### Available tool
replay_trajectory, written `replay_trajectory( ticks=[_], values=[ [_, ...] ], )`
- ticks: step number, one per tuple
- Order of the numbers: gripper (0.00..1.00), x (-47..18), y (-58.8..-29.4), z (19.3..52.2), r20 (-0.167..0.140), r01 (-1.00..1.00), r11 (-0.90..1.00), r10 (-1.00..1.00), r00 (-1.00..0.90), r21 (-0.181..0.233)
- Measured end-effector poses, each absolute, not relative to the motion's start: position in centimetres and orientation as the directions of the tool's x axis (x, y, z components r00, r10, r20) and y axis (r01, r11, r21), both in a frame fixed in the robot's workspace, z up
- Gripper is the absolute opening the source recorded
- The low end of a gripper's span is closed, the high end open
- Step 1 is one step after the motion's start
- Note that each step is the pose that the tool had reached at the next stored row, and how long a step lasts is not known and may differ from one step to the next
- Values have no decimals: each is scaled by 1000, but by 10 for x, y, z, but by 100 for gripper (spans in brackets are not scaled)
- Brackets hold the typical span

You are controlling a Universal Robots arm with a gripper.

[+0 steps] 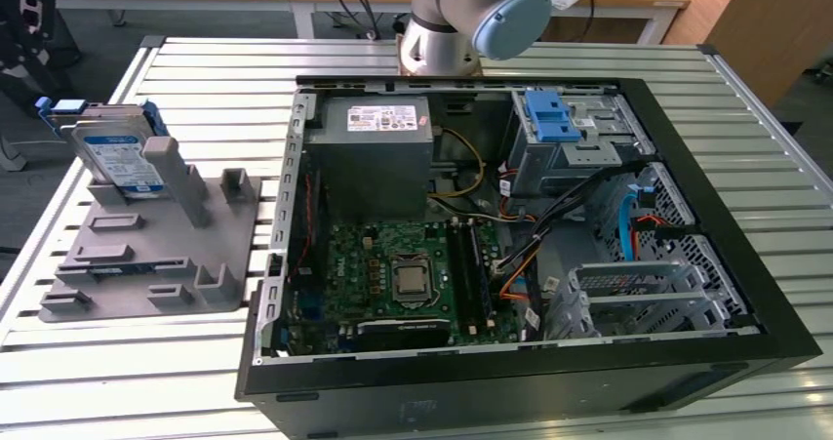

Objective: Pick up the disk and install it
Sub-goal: 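Pick up the disk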

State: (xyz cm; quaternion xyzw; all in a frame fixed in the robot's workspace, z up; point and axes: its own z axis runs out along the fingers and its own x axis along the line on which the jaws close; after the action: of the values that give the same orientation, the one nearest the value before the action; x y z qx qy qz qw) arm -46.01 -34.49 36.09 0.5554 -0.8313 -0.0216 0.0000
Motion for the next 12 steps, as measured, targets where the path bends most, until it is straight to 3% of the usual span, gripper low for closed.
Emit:
replay_trajectory(
  ticks=[12],
  values=[
    [11,-460,-345,359,-25,-983,183,-983,-184,33]
  ],
)
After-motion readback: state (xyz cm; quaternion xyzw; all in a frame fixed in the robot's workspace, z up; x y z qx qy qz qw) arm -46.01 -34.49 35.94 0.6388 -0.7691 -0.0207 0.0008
